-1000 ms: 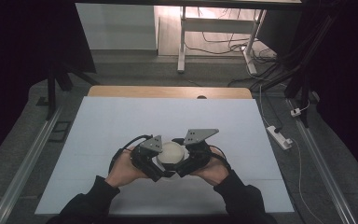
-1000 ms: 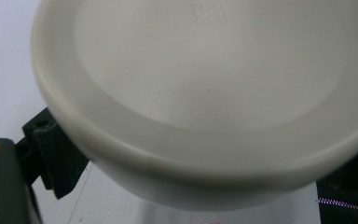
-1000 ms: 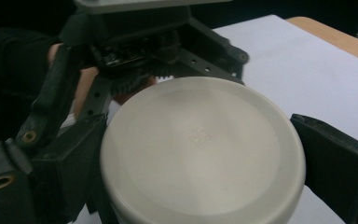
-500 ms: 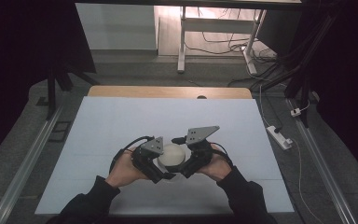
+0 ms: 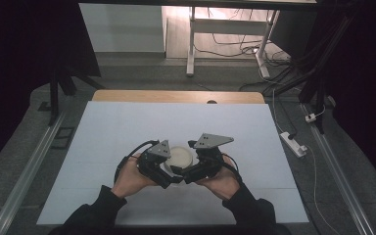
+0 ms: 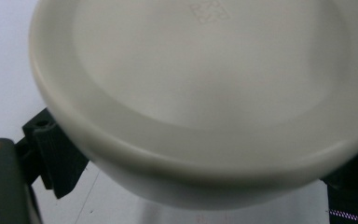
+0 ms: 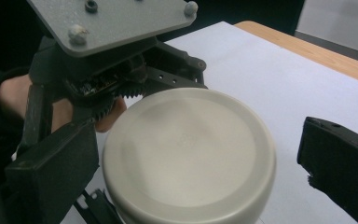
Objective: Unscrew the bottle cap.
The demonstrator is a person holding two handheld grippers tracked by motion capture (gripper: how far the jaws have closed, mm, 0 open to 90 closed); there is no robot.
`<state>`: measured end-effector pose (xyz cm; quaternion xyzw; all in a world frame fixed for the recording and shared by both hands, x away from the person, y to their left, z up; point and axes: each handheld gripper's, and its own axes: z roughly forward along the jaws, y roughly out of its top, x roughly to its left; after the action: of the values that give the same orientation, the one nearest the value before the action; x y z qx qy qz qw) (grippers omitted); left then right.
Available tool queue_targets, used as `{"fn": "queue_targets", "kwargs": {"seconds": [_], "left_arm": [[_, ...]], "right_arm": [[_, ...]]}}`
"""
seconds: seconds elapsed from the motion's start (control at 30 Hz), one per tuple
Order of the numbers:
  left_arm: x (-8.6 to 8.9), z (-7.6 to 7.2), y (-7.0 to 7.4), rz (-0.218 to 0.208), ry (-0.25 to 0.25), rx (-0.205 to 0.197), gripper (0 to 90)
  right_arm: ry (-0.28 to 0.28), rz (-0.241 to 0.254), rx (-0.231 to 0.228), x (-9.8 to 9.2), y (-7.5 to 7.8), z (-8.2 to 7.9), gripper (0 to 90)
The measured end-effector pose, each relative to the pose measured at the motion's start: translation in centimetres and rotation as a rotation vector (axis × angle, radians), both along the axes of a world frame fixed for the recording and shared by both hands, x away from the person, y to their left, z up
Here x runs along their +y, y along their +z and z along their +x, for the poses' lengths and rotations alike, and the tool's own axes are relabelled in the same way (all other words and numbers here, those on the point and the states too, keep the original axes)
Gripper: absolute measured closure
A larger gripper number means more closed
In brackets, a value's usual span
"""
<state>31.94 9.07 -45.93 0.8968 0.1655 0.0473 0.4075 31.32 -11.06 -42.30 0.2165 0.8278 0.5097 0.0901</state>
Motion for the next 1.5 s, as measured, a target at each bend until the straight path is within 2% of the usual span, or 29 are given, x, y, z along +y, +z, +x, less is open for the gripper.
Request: {"fn": "queue_targets", "kwargs": {"seconds": [0.1, 0.3, 0.43, 0.53, 0.67, 0.77, 0.93, 1.07, 1.23, 1.37, 1.43, 1.5], "left_arm": [[0.1, 0.0, 0.1, -0.001, 0.018, 0.0, 7.6], [0.0, -0.1, 0.2, -0.003, 0.027, -0.004, 7.6], [-0.1, -0.1, 0.2, -0.005, 0.025, -0.006, 7.6], [0.0, -0.1, 0.2, -0.007, 0.017, -0.003, 7.6], [0.1, 0.0, 0.1, -0.008, -0.002, 0.007, 7.6], [0.0, 0.0, 0.1, -0.012, -0.027, 0.008, 7.6], [0.0, -0.2, 0.2, -0.022, -0.079, 0.009, 7.6], [-0.3, -0.4, 0.2, -0.016, -0.126, 0.007, 7.6], [-0.6, -0.7, 0.1, -0.002, -0.171, 0.005, 7.6], [-0.7, -0.7, 0.0, 0.005, -0.167, 0.002, 7.6], [-0.6, -0.6, 0.0, -0.001, -0.154, 0.002, 7.6], [-0.4, -0.5, 0.1, -0.012, -0.131, 0.001, 7.6]], "right_arm": [[-0.036, 0.005, -0.027, 0.3, 0.0, -0.4, 0.0], [-0.054, -0.015, -0.032, 0.9, -0.7, -0.5, 1.2], [-0.043, -0.009, -0.031, 1.0, -1.1, -0.5, 6.4], [-0.027, -0.018, -0.048, 1.0, -1.1, -0.6, 6.6], [0.016, -0.006, -0.014, 0.7, -1.1, 0.0, 6.7], [0.072, -0.007, -0.009, 0.3, -1.1, 0.3, 6.7], [0.199, 0.003, 0.004, -0.3, -1.0, 1.1, 6.7], [0.316, 0.001, -0.002, -0.8, -0.8, 1.5, 6.7], [0.413, -0.005, 0.001, -1.3, -0.9, 1.8, 6.6], [0.432, 0.002, 0.012, -1.3, -1.2, 1.9, 6.6], [0.397, -0.004, -0.002, -1.3, -1.1, 1.7, 5.5], [0.367, -0.011, -0.015, -1.2, -0.8, 1.5, 0.0]]}}
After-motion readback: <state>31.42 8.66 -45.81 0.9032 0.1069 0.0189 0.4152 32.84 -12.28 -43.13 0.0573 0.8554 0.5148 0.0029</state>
